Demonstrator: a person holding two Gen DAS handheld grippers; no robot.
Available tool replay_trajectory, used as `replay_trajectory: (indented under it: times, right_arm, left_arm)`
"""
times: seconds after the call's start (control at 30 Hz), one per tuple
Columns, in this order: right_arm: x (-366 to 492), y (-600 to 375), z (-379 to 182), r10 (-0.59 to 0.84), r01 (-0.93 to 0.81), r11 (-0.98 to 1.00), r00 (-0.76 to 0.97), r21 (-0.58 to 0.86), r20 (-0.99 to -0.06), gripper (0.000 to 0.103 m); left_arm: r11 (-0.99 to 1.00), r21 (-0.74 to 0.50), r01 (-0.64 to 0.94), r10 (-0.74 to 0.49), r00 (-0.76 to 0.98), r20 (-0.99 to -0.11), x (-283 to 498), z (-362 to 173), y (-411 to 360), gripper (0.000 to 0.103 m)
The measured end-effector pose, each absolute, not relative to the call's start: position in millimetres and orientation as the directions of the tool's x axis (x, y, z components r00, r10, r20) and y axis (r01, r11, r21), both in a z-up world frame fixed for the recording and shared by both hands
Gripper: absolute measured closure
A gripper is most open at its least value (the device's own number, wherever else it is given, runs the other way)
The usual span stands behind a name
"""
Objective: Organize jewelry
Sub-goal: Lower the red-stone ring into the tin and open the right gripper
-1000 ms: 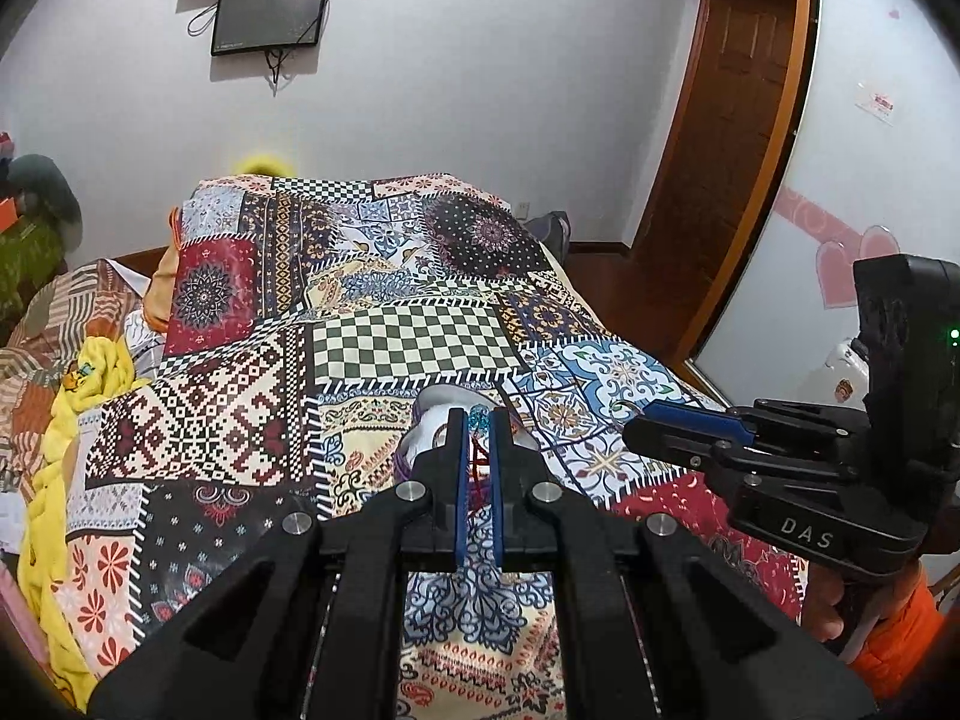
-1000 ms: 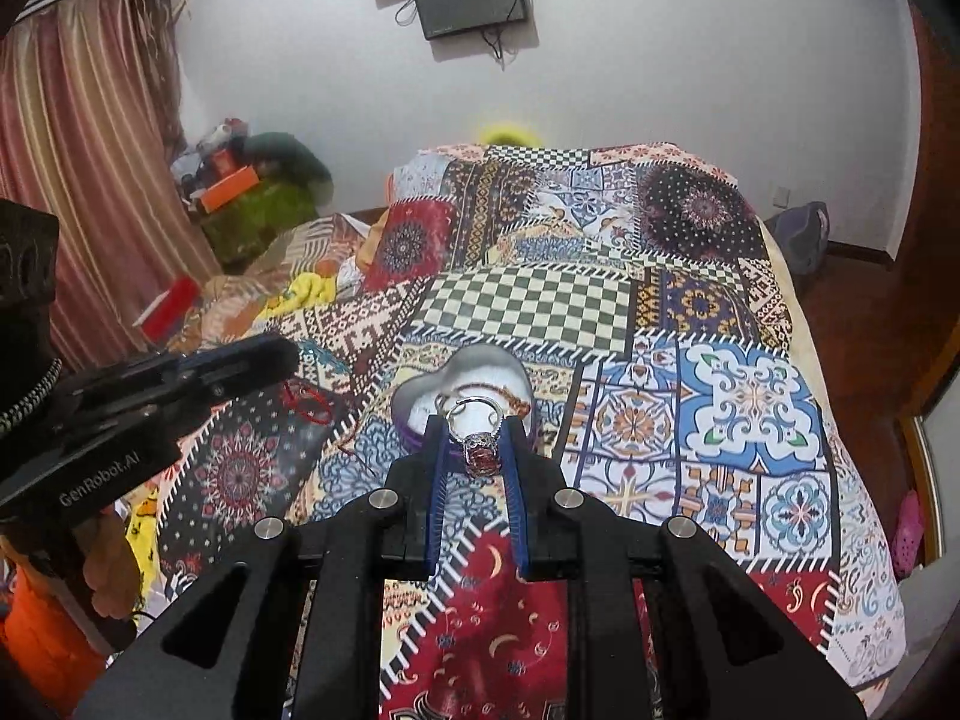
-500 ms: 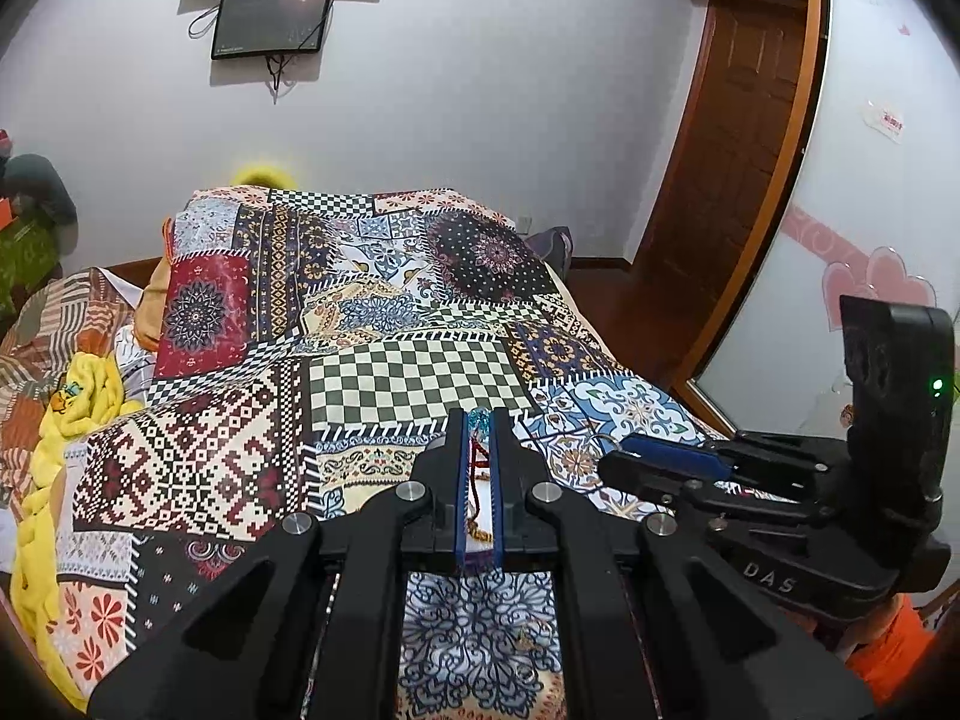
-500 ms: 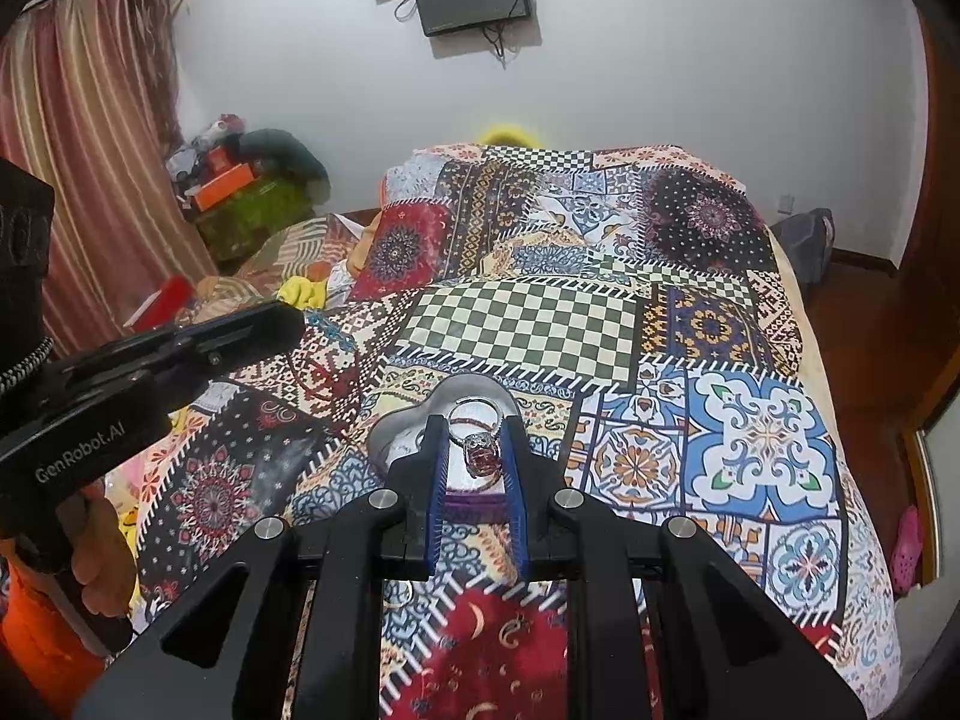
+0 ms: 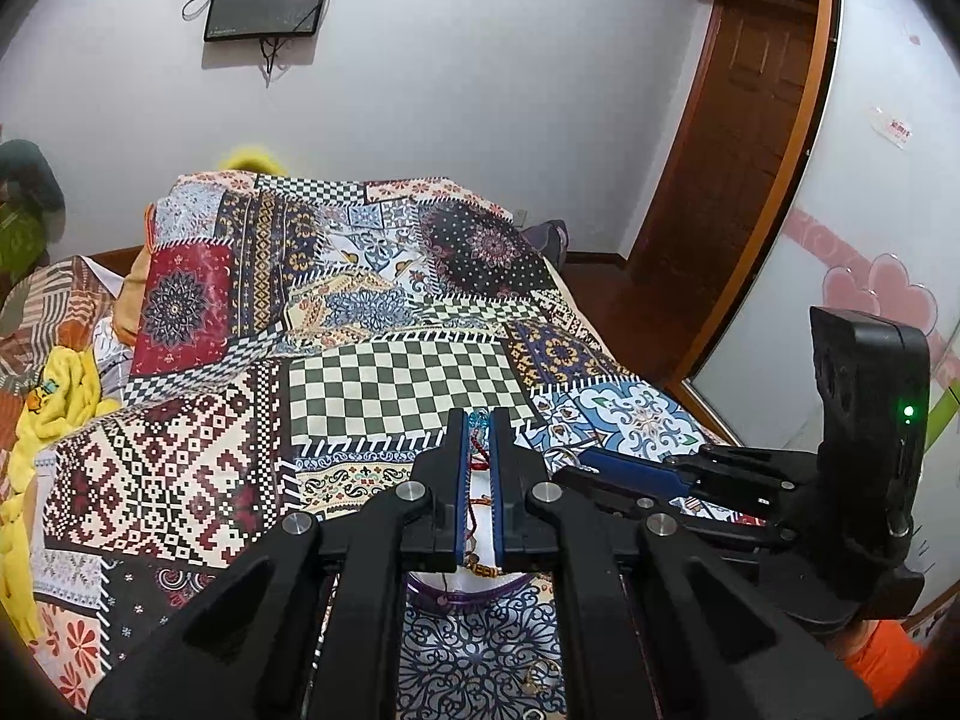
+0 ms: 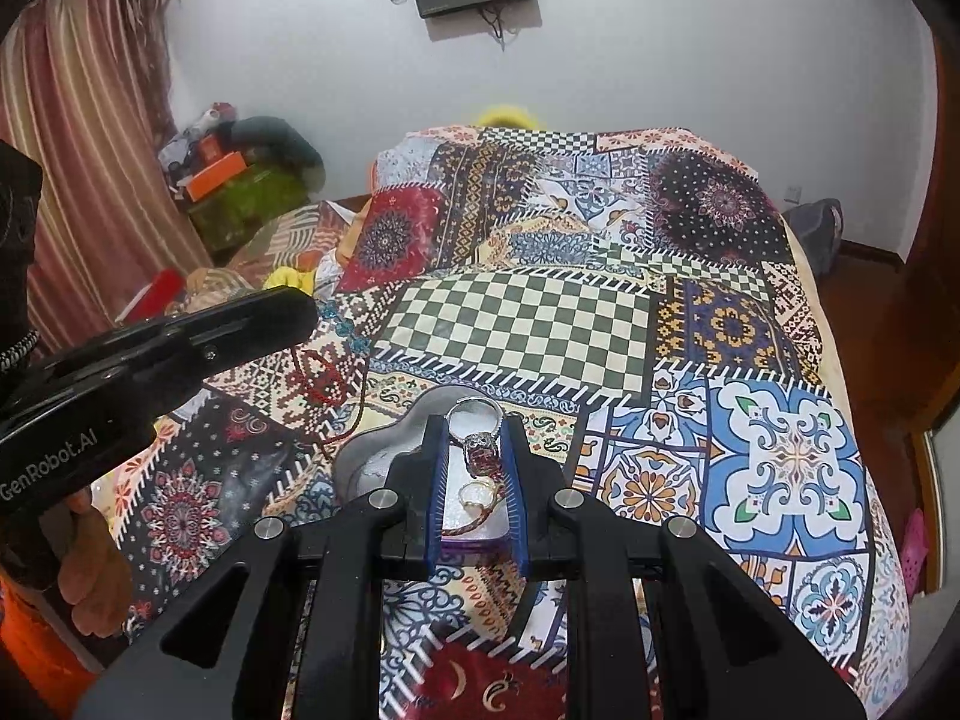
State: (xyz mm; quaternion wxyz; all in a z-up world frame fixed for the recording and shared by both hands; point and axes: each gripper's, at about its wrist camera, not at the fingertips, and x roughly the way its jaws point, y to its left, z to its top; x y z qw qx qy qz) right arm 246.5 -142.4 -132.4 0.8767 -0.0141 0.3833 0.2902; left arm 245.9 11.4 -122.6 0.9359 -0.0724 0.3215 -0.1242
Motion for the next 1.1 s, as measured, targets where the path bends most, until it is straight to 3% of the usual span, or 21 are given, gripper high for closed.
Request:
replay_trajectory:
  times: [0.4, 1.1]
  right_arm:
    - [254, -133, -153, 0.492, -0.540, 0.818, 0.478, 0.199, -0.728, 0.087]
    - [262, -121, -164, 0.469, -0.558, 0.808, 0.418, 0.188, -0.778, 0.087]
  left_arm:
    - [0.966, -0.209, 0.154, -0.258, 0.660, -0.705, 262, -179, 14, 0.099]
    - [0.961, -0.226, 0.162, -0.276, 0.635, -0.721, 253, -181, 19, 0.098]
